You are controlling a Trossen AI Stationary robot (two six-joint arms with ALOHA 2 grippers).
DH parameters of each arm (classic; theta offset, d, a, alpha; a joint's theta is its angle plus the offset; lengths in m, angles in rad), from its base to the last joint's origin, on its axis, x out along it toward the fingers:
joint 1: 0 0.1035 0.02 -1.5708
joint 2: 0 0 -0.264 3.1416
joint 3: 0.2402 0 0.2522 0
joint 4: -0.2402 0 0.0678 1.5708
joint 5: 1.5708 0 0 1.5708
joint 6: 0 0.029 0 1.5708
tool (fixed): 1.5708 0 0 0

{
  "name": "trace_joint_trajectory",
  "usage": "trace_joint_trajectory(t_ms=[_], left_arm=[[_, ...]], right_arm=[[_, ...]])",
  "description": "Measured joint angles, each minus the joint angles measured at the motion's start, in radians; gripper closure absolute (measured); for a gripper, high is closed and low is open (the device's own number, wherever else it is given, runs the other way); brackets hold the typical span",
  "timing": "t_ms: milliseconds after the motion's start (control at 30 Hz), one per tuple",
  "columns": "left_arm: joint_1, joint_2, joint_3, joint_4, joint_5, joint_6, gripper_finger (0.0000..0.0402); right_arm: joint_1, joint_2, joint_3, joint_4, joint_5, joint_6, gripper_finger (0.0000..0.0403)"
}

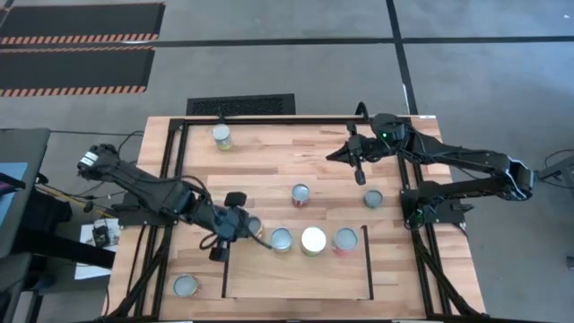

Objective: Pick and place cans onto a shelf
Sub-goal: Put the yellow mushroom can on the shelf

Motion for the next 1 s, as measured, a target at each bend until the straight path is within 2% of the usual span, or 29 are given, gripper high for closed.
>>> trace_joint_trajectory(t_ms=[300, 800, 1000], left_arm=[[-0.054, 0.075, 0.002, 0.013, -0.013, -0.079, 0.0401], [-0.067, 0.077, 0.041, 0.016, 0.045, -0.115, 0.0401], [-0.067, 0.077, 0.041, -0.002, 0.036, -0.137, 0.0386]], right_arm=[[0.001, 0.0, 0.0, -0.001, 0.0, -0.006, 0.0392], [0.001, 0.0, 0.0, 0.0, -0.001, -0.016, 0.0391], [0.0, 0.0, 0.0, 0.0, -0.002, -0.016, 0.0391]])
